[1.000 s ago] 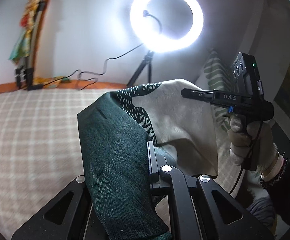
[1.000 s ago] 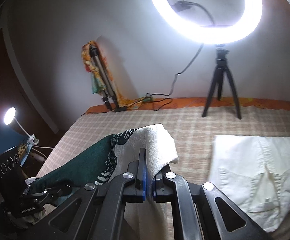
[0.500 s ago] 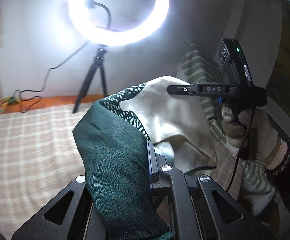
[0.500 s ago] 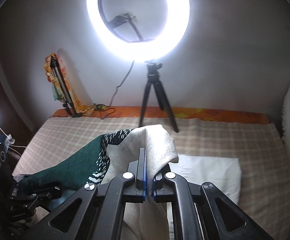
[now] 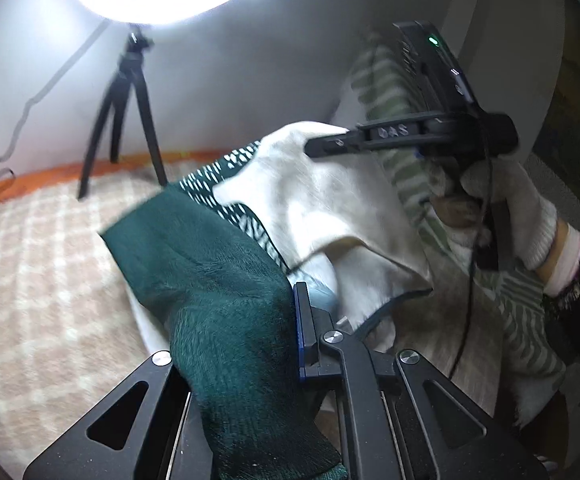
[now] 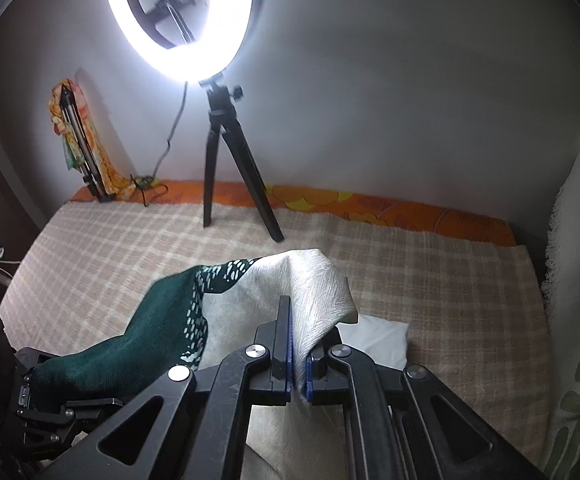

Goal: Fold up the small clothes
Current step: 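Lift the folded bundle with both tools and carry it toward the pillow, then lower the bundle onto the bed and open both tools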

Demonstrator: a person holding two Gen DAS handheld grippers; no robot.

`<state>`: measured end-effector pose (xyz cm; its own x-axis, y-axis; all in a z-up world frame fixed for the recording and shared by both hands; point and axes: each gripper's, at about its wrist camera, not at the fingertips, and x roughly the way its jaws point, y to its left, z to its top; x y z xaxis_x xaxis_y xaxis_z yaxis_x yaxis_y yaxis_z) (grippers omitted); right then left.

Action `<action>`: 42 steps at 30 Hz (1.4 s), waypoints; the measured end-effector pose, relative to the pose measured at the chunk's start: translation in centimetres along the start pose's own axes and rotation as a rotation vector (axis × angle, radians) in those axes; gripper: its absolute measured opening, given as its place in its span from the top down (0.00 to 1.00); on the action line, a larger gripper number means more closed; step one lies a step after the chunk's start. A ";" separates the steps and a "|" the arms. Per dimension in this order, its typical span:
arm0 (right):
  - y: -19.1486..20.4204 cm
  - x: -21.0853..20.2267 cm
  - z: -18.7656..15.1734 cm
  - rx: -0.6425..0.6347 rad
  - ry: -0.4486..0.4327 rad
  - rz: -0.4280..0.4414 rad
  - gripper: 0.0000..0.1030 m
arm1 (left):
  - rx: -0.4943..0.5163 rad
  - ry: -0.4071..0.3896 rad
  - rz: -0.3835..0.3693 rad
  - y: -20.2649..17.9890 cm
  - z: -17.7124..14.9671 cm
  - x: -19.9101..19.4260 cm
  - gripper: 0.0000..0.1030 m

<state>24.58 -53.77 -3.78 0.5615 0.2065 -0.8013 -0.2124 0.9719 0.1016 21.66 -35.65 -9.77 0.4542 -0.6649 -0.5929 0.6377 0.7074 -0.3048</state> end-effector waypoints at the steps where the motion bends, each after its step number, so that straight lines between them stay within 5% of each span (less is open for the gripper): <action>1: -0.3 0.5 -0.2 0.000 0.011 -0.011 0.98 | 0.002 0.019 0.002 0.0 -0.4 0.3 0.92; 4: -1.7 1.9 -1.0 0.025 0.051 -0.048 0.95 | 0.007 0.072 0.024 0.0 -1.2 0.4 0.83; 8: -3.8 2.7 -1.9 0.049 0.112 -0.202 0.78 | -0.030 0.107 0.057 1.1 -1.9 -1.1 0.62; 12: -4.8 1.4 -2.2 0.117 0.100 -0.313 0.77 | -0.037 0.101 0.066 1.8 -2.5 -3.8 0.62; 17: -0.7 -0.8 -1.3 0.047 -0.057 -0.193 0.77 | -0.026 0.052 0.110 3.4 -1.7 -5.6 0.62; 27: 1.5 1.8 -2.8 0.086 -0.047 -0.098 0.78 | -0.356 0.050 0.023 11.9 2.7 -1.5 0.62; 31: 1.0 2.4 -3.6 0.109 -0.039 -0.083 0.78 | -0.415 0.059 -0.045 12.9 3.6 1.5 0.62; 33: 1.0 2.6 -3.9 0.107 -0.034 -0.086 0.78 | -0.414 0.055 -0.053 12.8 4.0 2.6 0.72; 35: 1.2 3.2 -4.1 0.099 -0.022 -0.088 0.78 | -0.338 0.058 0.010 11.9 4.8 3.8 0.93; 38: 1.2 4.2 -4.8 0.075 0.033 -0.151 0.78 | -0.187 0.070 0.199 10.7 5.7 5.1 0.92; 42: 0.8 4.4 -5.4 0.079 0.047 -0.177 0.79 | -0.124 0.070 0.253 10.3 5.7 4.9 0.92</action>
<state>22.54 -52.65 -10.42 0.5459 0.0282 -0.8374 -0.0492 0.9988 0.0016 34.03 -33.04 -11.55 0.5426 -0.4482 -0.7104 0.4262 0.8757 -0.2270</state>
